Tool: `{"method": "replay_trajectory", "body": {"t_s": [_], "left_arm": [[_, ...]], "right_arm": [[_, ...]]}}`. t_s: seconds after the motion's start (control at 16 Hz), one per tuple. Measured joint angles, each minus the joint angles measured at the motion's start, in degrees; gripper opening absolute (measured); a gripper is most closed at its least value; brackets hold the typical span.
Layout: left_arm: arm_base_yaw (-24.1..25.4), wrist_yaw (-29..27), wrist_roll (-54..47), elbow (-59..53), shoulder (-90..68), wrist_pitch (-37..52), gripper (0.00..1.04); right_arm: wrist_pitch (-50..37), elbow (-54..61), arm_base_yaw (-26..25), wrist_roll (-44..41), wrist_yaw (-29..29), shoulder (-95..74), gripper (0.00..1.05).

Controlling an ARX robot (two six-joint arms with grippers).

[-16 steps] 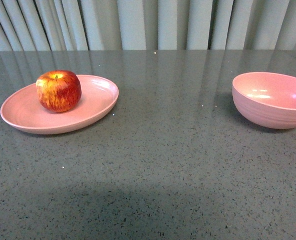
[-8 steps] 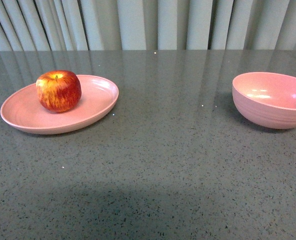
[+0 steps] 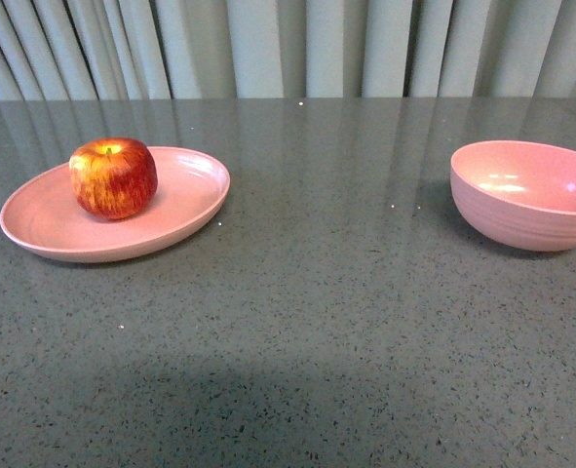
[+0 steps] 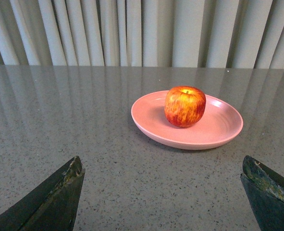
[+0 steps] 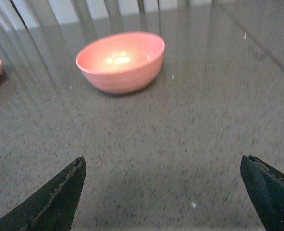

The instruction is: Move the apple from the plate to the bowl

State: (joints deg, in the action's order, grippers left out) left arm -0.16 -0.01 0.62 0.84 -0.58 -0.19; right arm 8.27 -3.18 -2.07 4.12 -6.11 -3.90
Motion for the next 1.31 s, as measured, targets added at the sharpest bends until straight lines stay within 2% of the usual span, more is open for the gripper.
{"method": "replay_trajectory", "body": {"t_s": [0.12, 0.31, 0.5, 0.62, 0.94, 1.31], "left_arm": [[0.0, 0.0, -0.02, 0.02, 0.0, -0.02, 0.98], [0.0, -0.02, 0.0, 0.0, 0.0, 0.0, 0.98], [0.0, -0.02, -0.02, 0.02, 0.0, 0.0, 0.98], [0.0, 0.0, 0.0, 0.02, 0.0, 0.0, 0.98], [0.0, -0.02, -0.02, 0.02, 0.0, 0.0, 0.98], [0.0, 0.0, 0.0, 0.02, 0.0, -0.02, 0.98]], "right_arm": [[1.33, -2.36, -0.22, 4.92, -2.49, -3.87, 0.98], [-8.85, -10.03, -2.56, 5.9, -5.6, -13.51, 0.98], [-20.61, -19.43, -2.56, 4.81, -6.82, -31.69, 0.98], [-23.56, -28.26, -2.34, 3.58, -6.8, -43.63, 0.98], [-14.45, -49.94, 0.63, 1.46, -2.67, -73.11, 0.98], [-9.81, -55.95, 2.1, 0.2, 2.54, -88.0, 0.98]]}}
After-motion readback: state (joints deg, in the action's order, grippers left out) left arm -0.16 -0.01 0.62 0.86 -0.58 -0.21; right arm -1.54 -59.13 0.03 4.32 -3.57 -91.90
